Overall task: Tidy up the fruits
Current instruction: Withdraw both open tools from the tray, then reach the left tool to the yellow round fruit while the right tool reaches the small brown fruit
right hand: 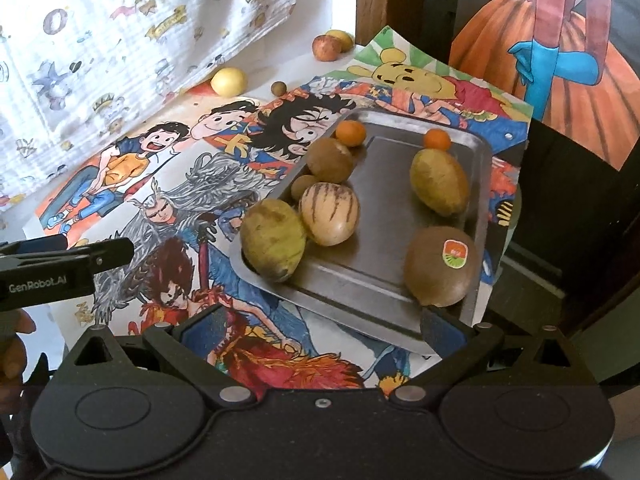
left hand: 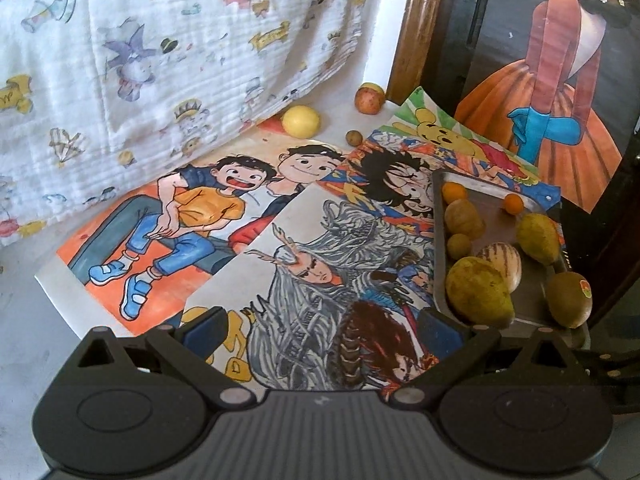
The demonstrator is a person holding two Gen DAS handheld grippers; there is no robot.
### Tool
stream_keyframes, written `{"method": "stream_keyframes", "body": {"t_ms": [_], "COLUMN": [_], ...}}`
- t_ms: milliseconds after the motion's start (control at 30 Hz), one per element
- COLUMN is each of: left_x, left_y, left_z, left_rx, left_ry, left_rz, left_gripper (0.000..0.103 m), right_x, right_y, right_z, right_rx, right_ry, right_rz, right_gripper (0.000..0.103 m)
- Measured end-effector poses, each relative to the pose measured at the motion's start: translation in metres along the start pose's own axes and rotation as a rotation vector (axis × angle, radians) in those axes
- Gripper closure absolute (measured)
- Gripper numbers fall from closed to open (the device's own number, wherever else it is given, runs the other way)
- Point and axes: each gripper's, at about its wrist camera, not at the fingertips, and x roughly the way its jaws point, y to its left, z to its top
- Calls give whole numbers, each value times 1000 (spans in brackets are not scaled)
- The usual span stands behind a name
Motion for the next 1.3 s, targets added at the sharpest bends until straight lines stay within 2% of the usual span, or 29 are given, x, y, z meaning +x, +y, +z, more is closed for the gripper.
{"method": "stream_keyframes", "body": {"t_ms": [400, 567, 800, 900, 1033, 1167, 1233, 1300], "left_x": [10, 13, 12, 9, 8, 11, 15, 24], "left_y": [8, 15, 38, 47, 47, 38, 28, 17], "left_z": [-2, -3, 12, 29, 60, 96, 111, 124], "left_rx": [-12, -21, -77, -57, 48, 182, 275, 382], "left_ry": [39, 47, -33, -79, -136, -195, -235, -271], "left_rz": [22, 31, 48, 53, 81, 67, 61, 71], "left_gripper": [1, 1, 1, 1, 1, 1, 1, 1], "right_x": [9, 11, 8, -3, -19, -29, -27, -18], "right_y": [1, -6, -10, -11, -16, -15, -13, -13], "right_z": [-2, -9, -2, 21, 72, 144, 177, 213], "right_rx": [32, 100, 150, 108, 86, 14, -47, -86], "right_ry": [47, 55, -45, -114, -182, -240, -261, -289], "right_rz": [50, 116, 241, 296, 367, 434, 479, 484], "right_gripper": [1, 1, 1, 1, 1, 0, 0, 0]}}
